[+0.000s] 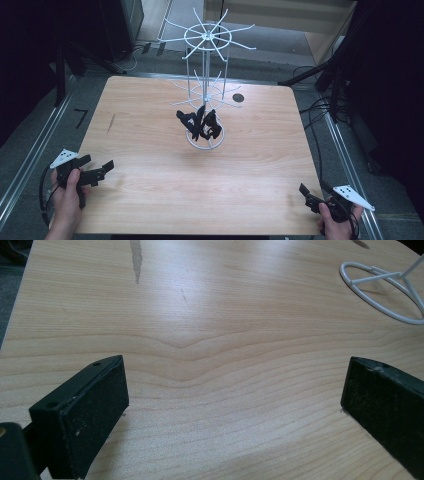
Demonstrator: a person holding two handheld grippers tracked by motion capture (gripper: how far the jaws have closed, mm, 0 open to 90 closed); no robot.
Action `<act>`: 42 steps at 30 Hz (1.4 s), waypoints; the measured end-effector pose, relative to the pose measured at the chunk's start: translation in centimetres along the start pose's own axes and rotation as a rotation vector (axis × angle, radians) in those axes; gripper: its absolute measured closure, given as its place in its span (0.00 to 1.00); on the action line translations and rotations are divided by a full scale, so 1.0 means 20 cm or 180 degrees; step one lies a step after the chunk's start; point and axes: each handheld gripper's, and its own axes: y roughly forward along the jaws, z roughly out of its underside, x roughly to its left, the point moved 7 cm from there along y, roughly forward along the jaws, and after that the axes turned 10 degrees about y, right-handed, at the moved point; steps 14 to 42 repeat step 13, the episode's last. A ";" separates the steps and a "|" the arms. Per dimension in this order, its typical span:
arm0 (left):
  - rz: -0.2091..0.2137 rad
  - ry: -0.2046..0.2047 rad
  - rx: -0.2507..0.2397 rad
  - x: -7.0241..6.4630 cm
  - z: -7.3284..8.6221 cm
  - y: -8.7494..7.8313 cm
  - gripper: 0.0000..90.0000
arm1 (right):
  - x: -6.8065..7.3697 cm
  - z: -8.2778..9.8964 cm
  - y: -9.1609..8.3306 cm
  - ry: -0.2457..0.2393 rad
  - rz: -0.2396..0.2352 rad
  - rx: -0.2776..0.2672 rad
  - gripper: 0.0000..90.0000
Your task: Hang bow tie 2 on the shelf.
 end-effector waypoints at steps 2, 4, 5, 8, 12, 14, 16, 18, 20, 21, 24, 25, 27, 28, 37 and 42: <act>0.0000 0.0000 0.0000 0.00 0.00 0.00 0.00 | -0.01 0.00 0.00 0.0003 0.0010 -0.0001 0.16; -0.0002 0.0001 0.0001 0.00 0.00 0.00 0.00 | -0.02 0.00 -0.01 0.0037 0.0016 0.0000 0.16; -0.0002 0.0000 0.0000 0.00 0.00 0.00 0.00 | -0.02 0.00 -0.01 0.0049 0.0014 0.0001 0.16; -0.0003 -0.0005 0.0002 0.00 0.00 0.00 0.00 | -0.02 0.00 -0.01 0.0080 0.0032 0.0019 0.16; -0.0017 -0.0016 -0.0007 0.00 0.00 0.00 0.00 | -0.02 0.00 -0.01 0.0095 0.0045 0.0026 0.16; -0.0019 -0.0020 -0.0005 0.00 0.00 0.00 0.00 | -0.02 0.00 -0.01 0.0100 0.0047 0.0024 0.16; -0.0019 -0.0020 -0.0005 0.00 0.00 0.00 0.00 | -0.02 0.00 -0.01 0.0100 0.0047 0.0024 0.16; -0.0019 -0.0020 -0.0005 0.00 0.00 0.00 0.00 | -0.02 0.00 -0.01 0.0100 0.0047 0.0024 0.16; -0.0019 -0.0020 -0.0005 0.00 0.00 0.00 0.00 | -0.02 0.00 -0.01 0.0100 0.0047 0.0024 0.16; -0.0019 -0.0020 -0.0005 0.00 0.00 0.00 0.00 | -0.02 0.00 -0.01 0.0100 0.0047 0.0024 0.16; -0.0019 -0.0020 -0.0005 0.00 0.00 0.00 0.00 | -0.02 0.00 -0.01 0.0100 0.0047 0.0024 0.16; -0.0019 -0.0020 -0.0005 0.00 0.00 0.00 0.00 | -0.02 0.00 -0.01 0.0100 0.0047 0.0024 0.16; -0.0019 -0.0020 -0.0005 0.00 0.00 0.00 0.00 | -0.02 0.00 -0.01 0.0100 0.0047 0.0024 0.16; -0.0019 -0.0020 -0.0005 0.00 0.00 0.00 0.00 | -0.02 0.00 -0.01 0.0100 0.0047 0.0024 0.16; -0.0019 -0.0020 -0.0005 0.00 0.00 0.00 0.00 | -0.02 0.00 -0.01 0.0100 0.0047 0.0024 0.16; -0.0019 -0.0020 -0.0005 0.00 0.00 0.00 0.00 | -0.02 0.00 -0.01 0.0100 0.0047 0.0024 0.16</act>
